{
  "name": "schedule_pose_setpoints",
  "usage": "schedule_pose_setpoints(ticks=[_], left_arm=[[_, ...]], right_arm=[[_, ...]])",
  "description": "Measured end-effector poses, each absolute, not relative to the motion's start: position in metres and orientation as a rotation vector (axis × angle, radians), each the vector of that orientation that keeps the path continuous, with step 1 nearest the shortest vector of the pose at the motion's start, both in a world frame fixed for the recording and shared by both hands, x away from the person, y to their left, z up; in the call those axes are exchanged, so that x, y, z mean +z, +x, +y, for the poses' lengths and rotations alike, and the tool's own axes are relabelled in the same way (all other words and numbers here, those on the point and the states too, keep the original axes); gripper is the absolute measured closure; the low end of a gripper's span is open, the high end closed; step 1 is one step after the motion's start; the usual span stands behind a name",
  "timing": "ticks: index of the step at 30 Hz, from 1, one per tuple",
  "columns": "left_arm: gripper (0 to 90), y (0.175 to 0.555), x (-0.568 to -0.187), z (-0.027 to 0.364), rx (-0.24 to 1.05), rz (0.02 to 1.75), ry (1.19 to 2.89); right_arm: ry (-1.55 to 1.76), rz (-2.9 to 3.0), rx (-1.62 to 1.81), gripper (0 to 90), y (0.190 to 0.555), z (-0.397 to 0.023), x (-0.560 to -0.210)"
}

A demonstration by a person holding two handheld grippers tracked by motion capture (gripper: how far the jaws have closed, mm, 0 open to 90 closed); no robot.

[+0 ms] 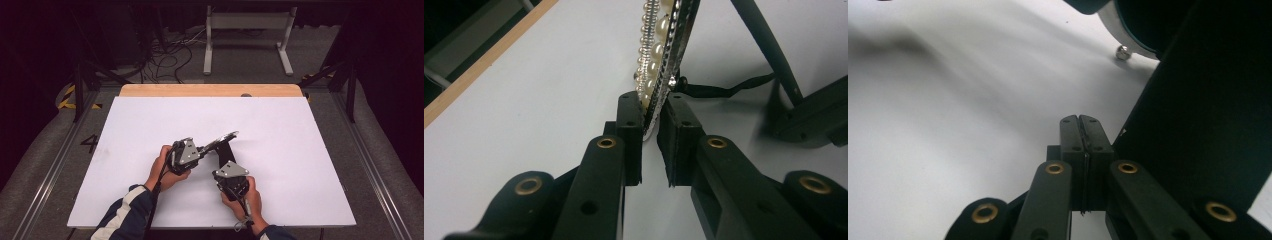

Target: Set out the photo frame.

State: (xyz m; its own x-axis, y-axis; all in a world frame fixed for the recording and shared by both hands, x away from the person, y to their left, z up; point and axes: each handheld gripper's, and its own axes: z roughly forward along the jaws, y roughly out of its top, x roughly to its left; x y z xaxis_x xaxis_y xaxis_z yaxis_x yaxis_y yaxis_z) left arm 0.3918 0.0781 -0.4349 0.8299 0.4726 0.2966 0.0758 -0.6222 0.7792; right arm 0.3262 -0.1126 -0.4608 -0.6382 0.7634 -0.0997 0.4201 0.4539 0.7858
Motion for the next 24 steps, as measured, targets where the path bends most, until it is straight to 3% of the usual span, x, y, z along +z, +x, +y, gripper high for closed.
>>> schedule_pose_setpoints(ticks=[5,10,17,21,24], left_arm=[[79.2,0.393,-0.437,0.079,0.586,0.417,2.158],[69.6,0.395,-0.439,0.077,0.597,0.434,2.146],[62.7,0.398,-0.444,0.072,0.603,0.446,2.149],[63.4,0.402,-0.447,0.071,0.611,0.456,2.163],[73.6,0.403,-0.449,0.073,0.591,0.445,2.161]], right_arm=[[1.004,2.264,1.052,90.0,0.329,-0.118,-0.460],[1.015,2.266,1.064,90.0,0.329,-0.120,-0.459],[1.023,2.253,1.103,89.7,0.329,-0.122,-0.457],[1.007,2.252,1.145,89.3,0.329,-0.121,-0.456],[0.993,2.251,1.146,89.3,0.330,-0.114,-0.458]])
